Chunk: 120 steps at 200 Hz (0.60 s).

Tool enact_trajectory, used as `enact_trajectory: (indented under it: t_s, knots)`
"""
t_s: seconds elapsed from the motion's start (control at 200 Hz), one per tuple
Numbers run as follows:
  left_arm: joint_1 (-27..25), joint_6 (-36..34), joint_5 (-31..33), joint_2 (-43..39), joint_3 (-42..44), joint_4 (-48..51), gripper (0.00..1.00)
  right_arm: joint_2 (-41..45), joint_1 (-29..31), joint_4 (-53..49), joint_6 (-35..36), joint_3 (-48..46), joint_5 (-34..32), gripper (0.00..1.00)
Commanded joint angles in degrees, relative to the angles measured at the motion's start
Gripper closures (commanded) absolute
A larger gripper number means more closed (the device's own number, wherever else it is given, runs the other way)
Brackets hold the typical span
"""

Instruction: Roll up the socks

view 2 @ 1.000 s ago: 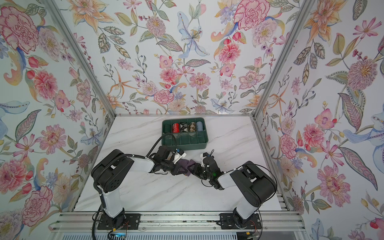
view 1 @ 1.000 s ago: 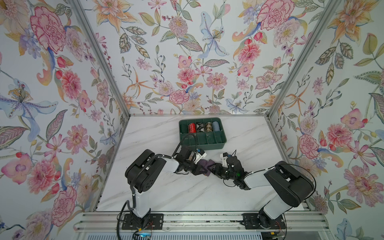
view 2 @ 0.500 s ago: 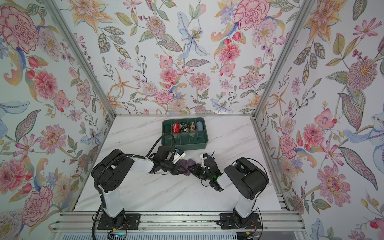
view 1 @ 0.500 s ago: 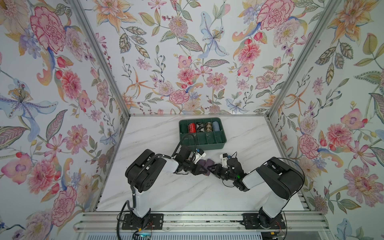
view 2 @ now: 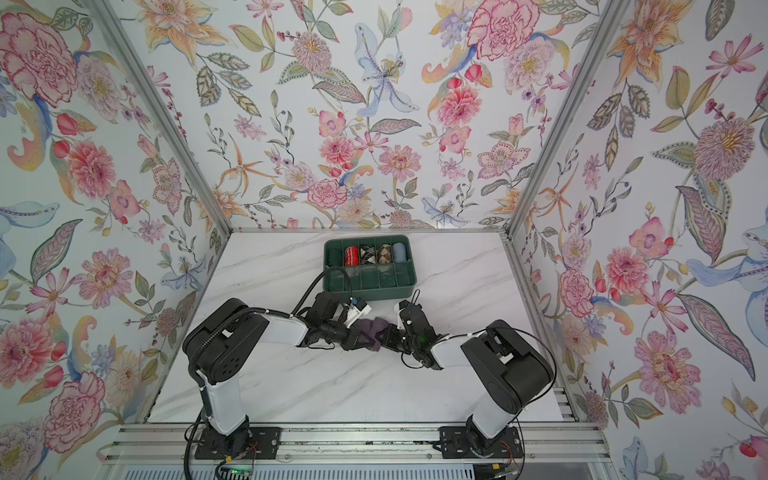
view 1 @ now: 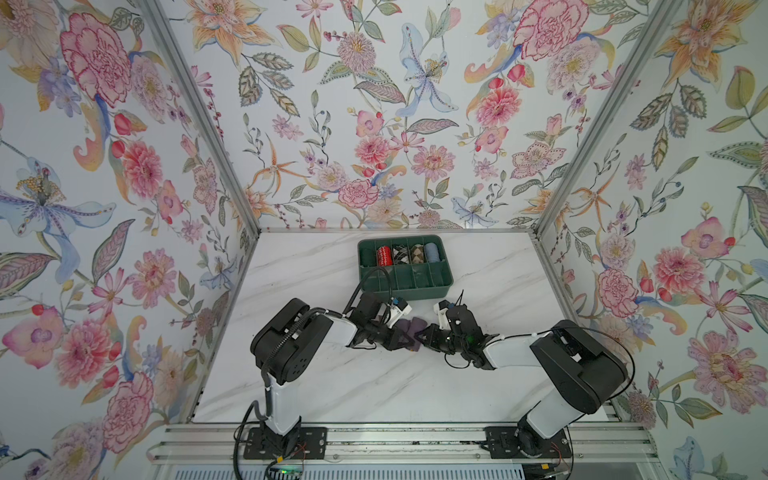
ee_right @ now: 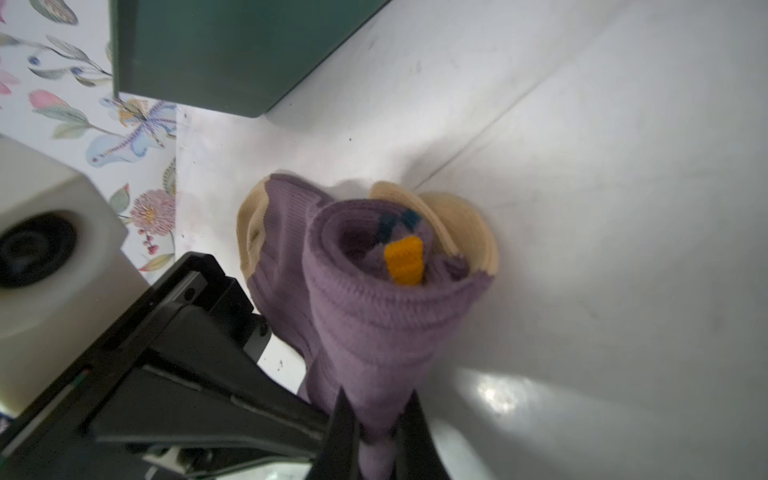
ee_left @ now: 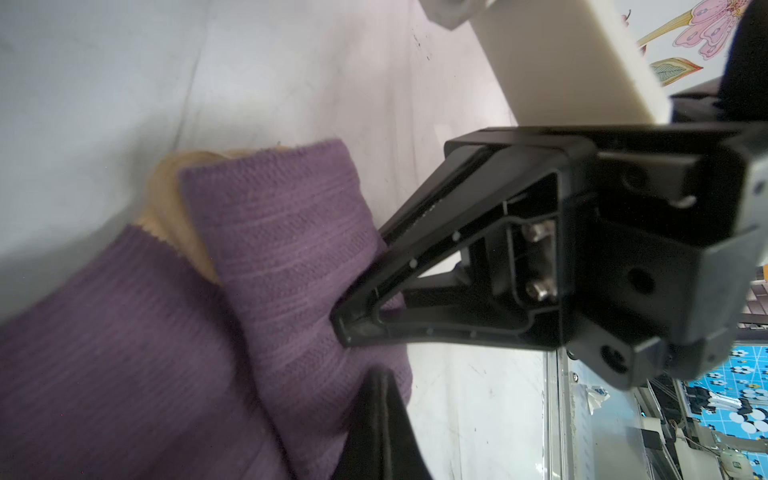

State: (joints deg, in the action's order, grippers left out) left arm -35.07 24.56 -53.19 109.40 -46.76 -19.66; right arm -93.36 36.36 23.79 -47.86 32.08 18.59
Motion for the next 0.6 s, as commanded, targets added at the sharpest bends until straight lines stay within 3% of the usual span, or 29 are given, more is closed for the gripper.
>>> enact_trajectory:
  t_s: [0.0, 0.19, 0.595]
  knots:
    - [0.9, 1.0, 4.9, -0.4, 1.5, 6.2, 1.00, 1.0, -0.1, -21.3, 10.8, 4.3, -3.7, 1.00]
    - [1.1, 2.8, 4.0, -3.1, -0.2, 5.3, 0.95, -0.2, -0.3, -32.8, 19.4, 10.7, -4.8, 1.00]
    - [1.3, 6.6, 4.7, -4.4, -5.5, 0.3, 0.95, 0.2, -1.8, -40.8, 29.7, 14.1, 1.7, 1.00]
